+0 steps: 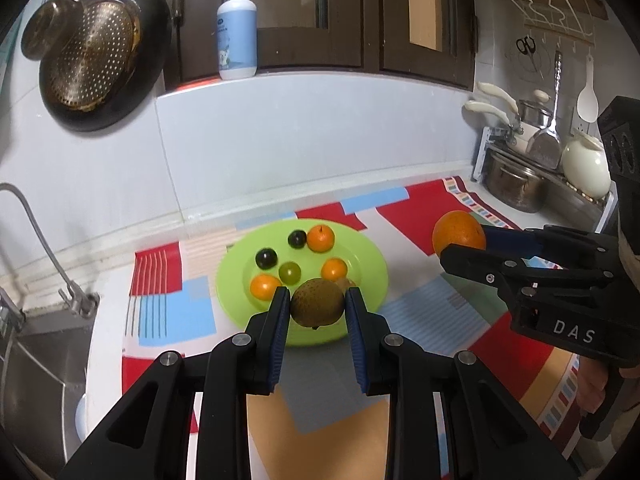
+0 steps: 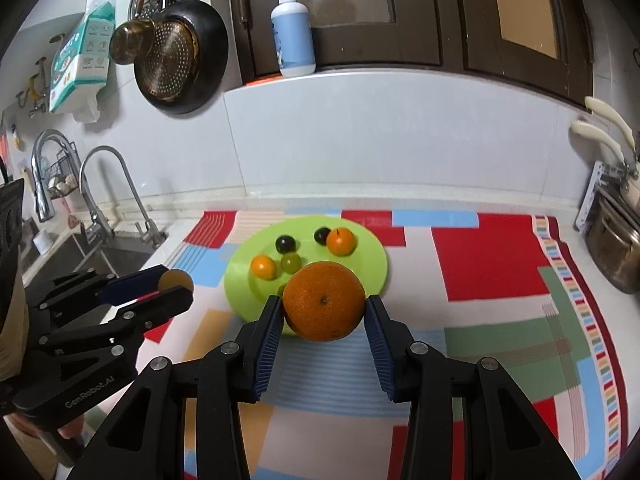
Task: Organize fruits
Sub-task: 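Carry both fruits onto the green plate and open both tools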
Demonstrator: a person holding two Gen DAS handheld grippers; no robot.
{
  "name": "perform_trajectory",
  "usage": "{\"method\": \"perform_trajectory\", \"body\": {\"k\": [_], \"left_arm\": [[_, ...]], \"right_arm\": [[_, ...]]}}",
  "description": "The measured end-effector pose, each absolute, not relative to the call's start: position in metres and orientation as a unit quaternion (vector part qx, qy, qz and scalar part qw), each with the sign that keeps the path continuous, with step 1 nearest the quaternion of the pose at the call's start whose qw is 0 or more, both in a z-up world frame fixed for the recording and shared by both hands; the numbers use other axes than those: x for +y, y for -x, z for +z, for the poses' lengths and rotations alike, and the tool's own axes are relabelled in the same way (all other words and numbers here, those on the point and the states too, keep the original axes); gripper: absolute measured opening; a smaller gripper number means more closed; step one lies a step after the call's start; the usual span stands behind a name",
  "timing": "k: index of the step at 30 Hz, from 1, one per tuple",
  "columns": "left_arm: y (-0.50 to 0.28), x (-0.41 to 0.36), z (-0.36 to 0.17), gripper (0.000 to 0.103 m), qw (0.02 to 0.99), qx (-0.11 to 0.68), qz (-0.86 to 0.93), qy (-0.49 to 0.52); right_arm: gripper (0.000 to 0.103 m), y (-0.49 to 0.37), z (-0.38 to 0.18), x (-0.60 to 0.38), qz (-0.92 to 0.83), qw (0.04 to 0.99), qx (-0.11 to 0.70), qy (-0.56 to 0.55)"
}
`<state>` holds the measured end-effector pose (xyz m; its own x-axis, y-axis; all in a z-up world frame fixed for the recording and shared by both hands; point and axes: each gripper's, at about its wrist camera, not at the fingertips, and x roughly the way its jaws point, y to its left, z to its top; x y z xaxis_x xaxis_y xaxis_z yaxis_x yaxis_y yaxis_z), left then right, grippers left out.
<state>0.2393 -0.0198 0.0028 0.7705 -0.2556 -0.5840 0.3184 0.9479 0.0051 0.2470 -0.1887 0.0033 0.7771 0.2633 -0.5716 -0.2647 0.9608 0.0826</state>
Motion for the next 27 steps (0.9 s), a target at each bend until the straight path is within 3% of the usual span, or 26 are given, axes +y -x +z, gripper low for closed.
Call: {"method": "perform_trajectory", "body": {"k": [27], "left_arm": [[-0.341,-0.015,-0.007,0.028,0.93,0.323,-0.169,-0.052]], "right_arm": [[0.043,-0.34,-0.003,-0.169,0.15,0.936,0.318,0.021]]}}
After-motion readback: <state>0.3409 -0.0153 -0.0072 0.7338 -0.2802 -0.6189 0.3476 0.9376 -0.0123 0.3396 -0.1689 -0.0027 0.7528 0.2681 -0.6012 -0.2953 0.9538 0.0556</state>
